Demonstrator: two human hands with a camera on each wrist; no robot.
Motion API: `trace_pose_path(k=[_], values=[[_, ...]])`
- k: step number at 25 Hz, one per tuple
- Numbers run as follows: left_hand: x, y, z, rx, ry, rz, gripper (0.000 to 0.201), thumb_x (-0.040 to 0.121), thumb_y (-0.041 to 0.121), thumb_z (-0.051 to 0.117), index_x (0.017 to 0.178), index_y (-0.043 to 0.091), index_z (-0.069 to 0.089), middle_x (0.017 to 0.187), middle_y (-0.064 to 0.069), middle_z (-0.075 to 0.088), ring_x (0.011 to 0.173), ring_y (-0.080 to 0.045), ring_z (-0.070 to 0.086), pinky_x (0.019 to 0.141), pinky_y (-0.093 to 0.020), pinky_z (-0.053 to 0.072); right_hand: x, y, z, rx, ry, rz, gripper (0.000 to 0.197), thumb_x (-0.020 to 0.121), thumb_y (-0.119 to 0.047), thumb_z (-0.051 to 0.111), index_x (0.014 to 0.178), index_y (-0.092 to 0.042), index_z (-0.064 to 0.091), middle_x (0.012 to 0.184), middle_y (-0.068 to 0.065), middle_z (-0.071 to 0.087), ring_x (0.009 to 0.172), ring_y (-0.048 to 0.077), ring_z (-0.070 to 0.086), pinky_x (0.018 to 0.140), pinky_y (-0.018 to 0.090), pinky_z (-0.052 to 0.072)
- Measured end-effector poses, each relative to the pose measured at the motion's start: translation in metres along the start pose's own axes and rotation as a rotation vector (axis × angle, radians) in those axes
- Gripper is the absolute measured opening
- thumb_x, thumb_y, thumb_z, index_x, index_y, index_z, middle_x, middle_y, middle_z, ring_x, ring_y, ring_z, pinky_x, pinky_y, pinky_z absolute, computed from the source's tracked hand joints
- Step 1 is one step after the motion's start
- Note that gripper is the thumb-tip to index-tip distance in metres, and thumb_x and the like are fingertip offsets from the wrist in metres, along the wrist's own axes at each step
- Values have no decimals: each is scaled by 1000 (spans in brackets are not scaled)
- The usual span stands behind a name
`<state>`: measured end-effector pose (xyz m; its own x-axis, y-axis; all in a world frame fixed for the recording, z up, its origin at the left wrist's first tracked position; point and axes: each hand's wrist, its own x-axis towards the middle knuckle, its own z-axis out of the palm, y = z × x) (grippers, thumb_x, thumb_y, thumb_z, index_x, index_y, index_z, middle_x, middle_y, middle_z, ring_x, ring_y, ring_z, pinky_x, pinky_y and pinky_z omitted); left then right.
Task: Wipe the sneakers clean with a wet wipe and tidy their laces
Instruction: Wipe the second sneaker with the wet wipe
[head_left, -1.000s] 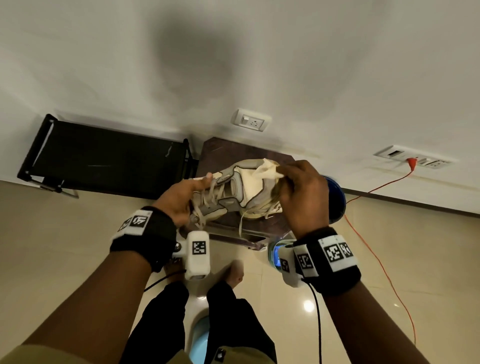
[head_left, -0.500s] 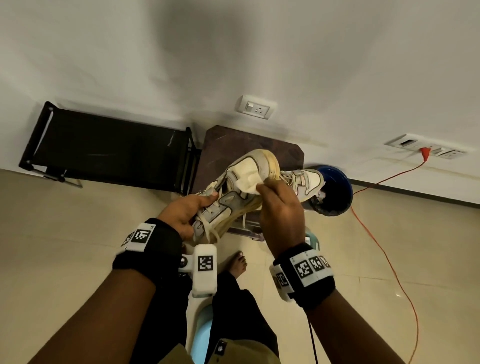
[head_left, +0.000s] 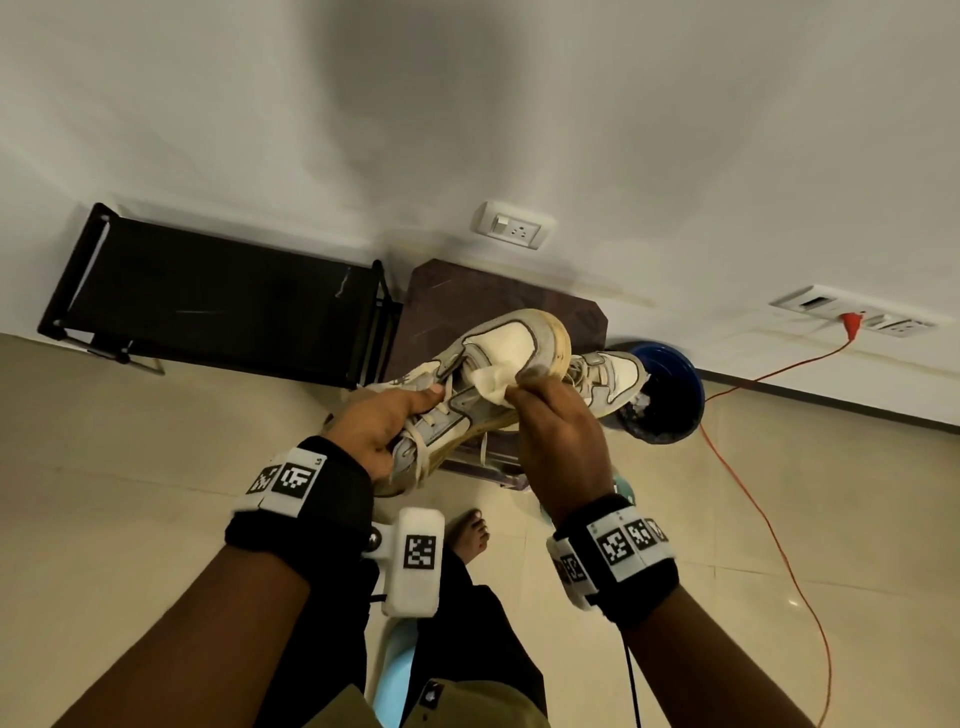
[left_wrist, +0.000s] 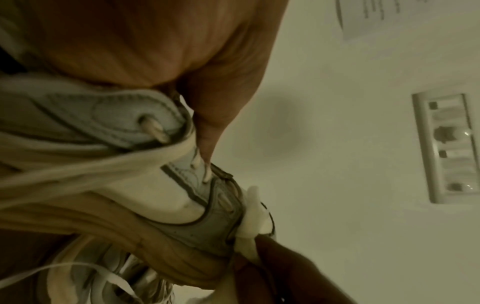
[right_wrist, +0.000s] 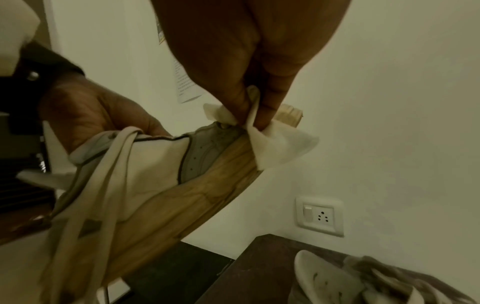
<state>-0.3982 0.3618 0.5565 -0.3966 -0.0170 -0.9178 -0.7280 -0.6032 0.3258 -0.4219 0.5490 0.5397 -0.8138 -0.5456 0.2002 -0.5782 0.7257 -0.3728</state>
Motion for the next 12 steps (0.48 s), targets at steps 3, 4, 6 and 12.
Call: trace_pose_path(k=[3, 4, 6, 12], values=[[-6, 6, 8, 55, 118, 219, 20, 82, 2, 69, 101, 0, 68, 82, -15, 72, 58, -18, 71, 49, -28, 56, 18, 4, -12, -84, 2, -113, 19, 88, -9, 55, 96, 1, 68, 94, 15, 64, 84, 29, 60, 65, 35, 53], [-9, 7, 11, 91, 132, 283, 21, 81, -1, 69, 102, -1, 67, 84, -13, 71, 58, -15, 71, 48, -25, 56, 24, 3, -15, -111, -24, -123, 19, 86, -10, 54, 95, 0, 67, 92, 15, 64, 82, 30, 60, 62, 36, 52], [-16, 5, 16, 227, 161, 385, 29, 77, -2, 73, 104, 0, 62, 87, -6, 68, 63, -10, 69, 52, -22, 54, 38, -1, -18, -155, -140, -74, 15, 80, -8, 62, 93, -1, 68, 91, 14, 63, 81, 31, 58, 60, 36, 49], [-15, 0, 9, 415, 356, 513, 66, 65, 12, 85, 118, 11, 45, 108, 1, 60, 98, -15, 57, 91, -34, 47, 49, -10, -25, -114, -401, 1, 16, 78, -7, 68, 93, -5, 69, 90, 13, 64, 83, 31, 59, 70, 39, 50]])
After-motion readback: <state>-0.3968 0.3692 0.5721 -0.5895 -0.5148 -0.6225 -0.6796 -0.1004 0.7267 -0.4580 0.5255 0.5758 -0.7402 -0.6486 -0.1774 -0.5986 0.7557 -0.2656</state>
